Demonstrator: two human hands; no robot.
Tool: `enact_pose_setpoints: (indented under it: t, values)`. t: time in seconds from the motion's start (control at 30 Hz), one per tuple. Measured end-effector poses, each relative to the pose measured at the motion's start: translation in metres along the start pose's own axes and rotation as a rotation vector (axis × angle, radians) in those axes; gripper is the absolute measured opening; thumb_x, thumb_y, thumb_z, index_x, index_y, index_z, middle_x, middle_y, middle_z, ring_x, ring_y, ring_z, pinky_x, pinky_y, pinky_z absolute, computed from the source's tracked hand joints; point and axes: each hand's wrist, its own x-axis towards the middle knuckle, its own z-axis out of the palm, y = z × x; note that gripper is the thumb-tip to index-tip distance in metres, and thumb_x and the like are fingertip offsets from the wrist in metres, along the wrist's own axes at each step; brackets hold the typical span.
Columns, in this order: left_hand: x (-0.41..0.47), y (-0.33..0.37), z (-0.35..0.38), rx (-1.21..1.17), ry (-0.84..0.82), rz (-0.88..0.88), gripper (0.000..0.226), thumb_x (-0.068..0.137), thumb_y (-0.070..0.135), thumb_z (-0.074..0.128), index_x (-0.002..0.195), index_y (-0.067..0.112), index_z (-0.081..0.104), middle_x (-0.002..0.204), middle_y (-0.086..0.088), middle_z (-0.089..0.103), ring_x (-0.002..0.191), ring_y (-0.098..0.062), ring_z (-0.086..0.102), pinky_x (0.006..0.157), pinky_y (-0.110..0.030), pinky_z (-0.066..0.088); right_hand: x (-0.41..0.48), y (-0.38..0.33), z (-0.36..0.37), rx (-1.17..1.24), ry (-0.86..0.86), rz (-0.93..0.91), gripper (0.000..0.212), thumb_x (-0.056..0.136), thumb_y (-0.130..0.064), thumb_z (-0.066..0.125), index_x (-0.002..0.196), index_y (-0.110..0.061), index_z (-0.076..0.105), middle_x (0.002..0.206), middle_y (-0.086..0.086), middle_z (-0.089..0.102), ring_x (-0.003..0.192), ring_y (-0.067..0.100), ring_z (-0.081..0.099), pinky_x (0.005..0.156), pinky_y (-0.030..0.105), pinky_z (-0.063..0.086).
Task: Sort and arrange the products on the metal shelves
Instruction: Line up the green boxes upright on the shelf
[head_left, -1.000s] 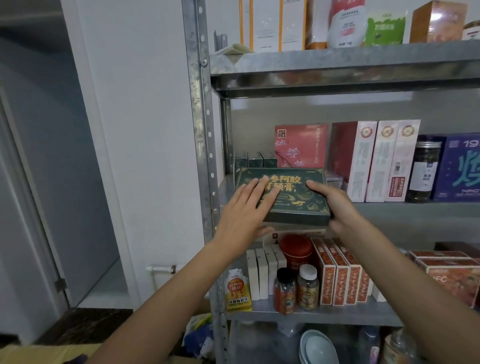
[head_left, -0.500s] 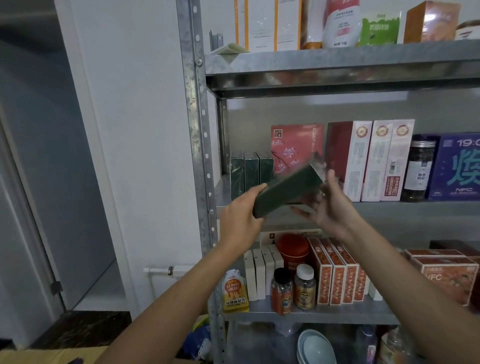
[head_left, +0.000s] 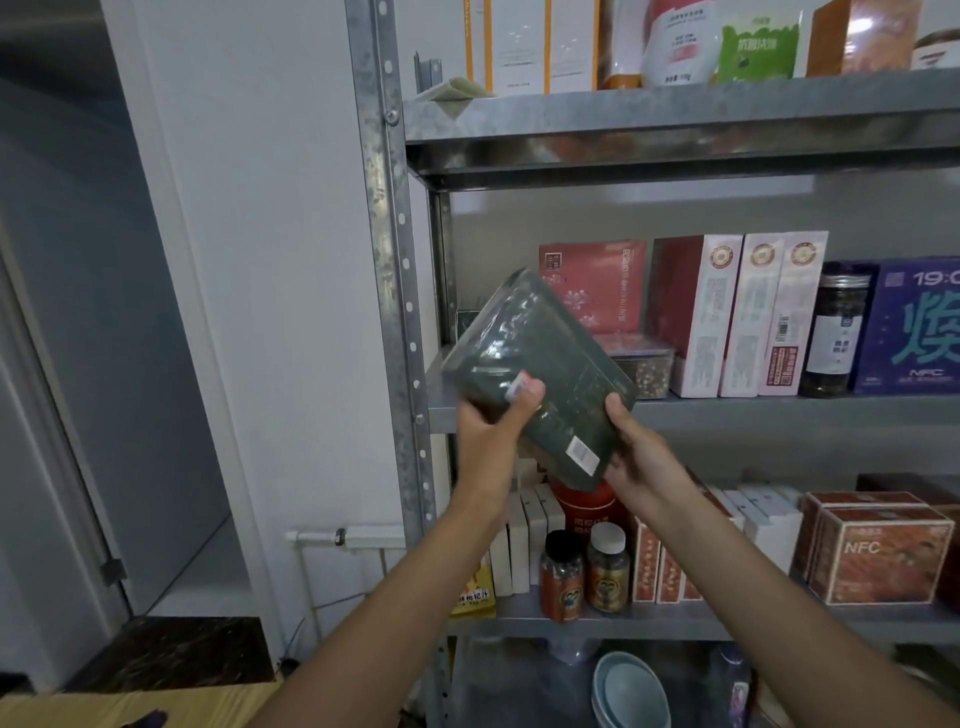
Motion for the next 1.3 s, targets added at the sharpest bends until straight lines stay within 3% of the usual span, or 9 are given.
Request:
enact_pose_setpoints:
  t: [0.27, 0.43, 0.57, 0.67, 0.83, 0.9, 1.03, 1.17, 1.3]
  values:
    - [0.022, 0.034, -0.024, 0.151, 0.142, -0.233, 0.032, 0.093, 0.025, 0.064, 0.122, 0.014, 0.057, 0.106, -0.009, 0.069, 0.093, -0.02, 0.069, 0.086, -0.042, 0.058, -0.002, -0.023, -0.004, -0.187, 0.148, 0.001, 0.058, 0.063, -0.034, 0.082, 0.112, -0.006, 0.066, 0.103, 0.013, 0.075, 0.095, 0.03, 0.072, 0.091, 0.044, 0.055]
    - [0.023, 0.032, -0.024, 0.088, 0.198, -0.33, 0.015, 0.096, 0.024, 0.06, 0.108, 0.014, 0.062, 0.093, -0.006, 0.073, 0.082, -0.018, 0.071, 0.074, -0.036, 0.061, -0.004, -0.036, 0.002, -0.165, 0.0, 0.102, 0.028, 0.087, -0.039, 0.064, 0.095, -0.015, 0.077, 0.103, 0.01, 0.074, 0.085, 0.026, 0.073, 0.076, 0.04, 0.058]
    - [0.02, 0.029, -0.023, 0.198, 0.125, -0.286, 0.019, 0.1, 0.03, 0.052, 0.11, 0.017, 0.062, 0.105, -0.008, 0.07, 0.099, -0.022, 0.067, 0.089, -0.042, 0.057, -0.006, -0.038, 0.005, -0.131, 0.04, 0.083, 0.026, 0.09, -0.034, 0.061, 0.101, -0.012, 0.068, 0.091, 0.01, 0.075, 0.075, 0.026, 0.073, 0.063, 0.035, 0.058]
    - [0.019, 0.016, -0.027, 0.771, 0.075, 0.045, 0.045, 0.101, 0.045, 0.04, 0.134, 0.017, 0.052, 0.137, -0.008, 0.056, 0.122, -0.022, 0.053, 0.104, -0.041, 0.046, -0.009, -0.039, 0.007, -0.115, 0.091, 0.049, 0.021, 0.09, -0.031, 0.063, 0.096, -0.012, 0.065, 0.083, 0.01, 0.075, 0.069, 0.026, 0.072, 0.064, 0.037, 0.058]
    - [0.006, -0.005, -0.037, 1.438, -0.312, 1.174, 0.076, 0.082, 0.061, 0.056, 0.138, 0.011, 0.046, 0.138, -0.014, 0.055, 0.128, -0.028, 0.05, 0.111, -0.043, 0.034, -0.012, -0.039, 0.011, -0.152, 0.185, -0.017, 0.033, 0.088, -0.029, 0.066, 0.113, -0.008, 0.063, 0.101, 0.014, 0.072, 0.086, 0.032, 0.069, 0.085, 0.045, 0.056]
    - [0.004, -0.019, -0.035, 1.569, -0.46, 1.271, 0.081, 0.079, 0.052, 0.069, 0.142, 0.014, 0.037, 0.141, -0.013, 0.053, 0.132, -0.027, 0.049, 0.114, -0.048, 0.034, -0.016, -0.038, 0.016, -0.161, 0.204, -0.009, 0.038, 0.087, -0.03, 0.067, 0.116, -0.007, 0.064, 0.107, 0.017, 0.071, 0.091, 0.034, 0.068, 0.089, 0.047, 0.054]
    - [0.0, -0.032, -0.03, 1.449, -0.373, 1.175, 0.069, 0.081, 0.008, 0.075, 0.142, 0.009, 0.043, 0.142, -0.01, 0.052, 0.133, -0.023, 0.048, 0.112, -0.046, 0.037, -0.025, -0.033, 0.022, -0.197, 0.187, -0.002, 0.029, 0.088, -0.03, 0.068, 0.107, -0.01, 0.064, 0.095, 0.014, 0.073, 0.078, 0.028, 0.07, 0.074, 0.04, 0.057]
    - [-0.001, -0.028, -0.031, 1.303, -0.319, 1.152, 0.063, 0.074, -0.005, 0.076, 0.133, 0.004, 0.056, 0.139, -0.009, 0.056, 0.132, -0.02, 0.05, 0.111, -0.046, 0.037, -0.029, -0.032, 0.018, -0.172, 0.111, -0.006, 0.045, 0.094, -0.049, 0.054, 0.12, -0.013, 0.058, 0.106, 0.013, 0.072, 0.095, 0.029, 0.07, 0.084, 0.044, 0.056]
    - [-0.008, -0.016, -0.029, 0.797, -0.224, 0.801, 0.07, 0.073, -0.015, 0.068, 0.132, 0.019, 0.052, 0.136, 0.003, 0.055, 0.129, -0.009, 0.046, 0.109, -0.044, 0.04, -0.03, -0.033, 0.006, -0.143, 0.007, -0.059, 0.049, 0.098, -0.056, 0.033, 0.125, -0.024, 0.057, 0.118, 0.013, 0.069, 0.106, 0.028, 0.067, 0.077, 0.044, 0.06]
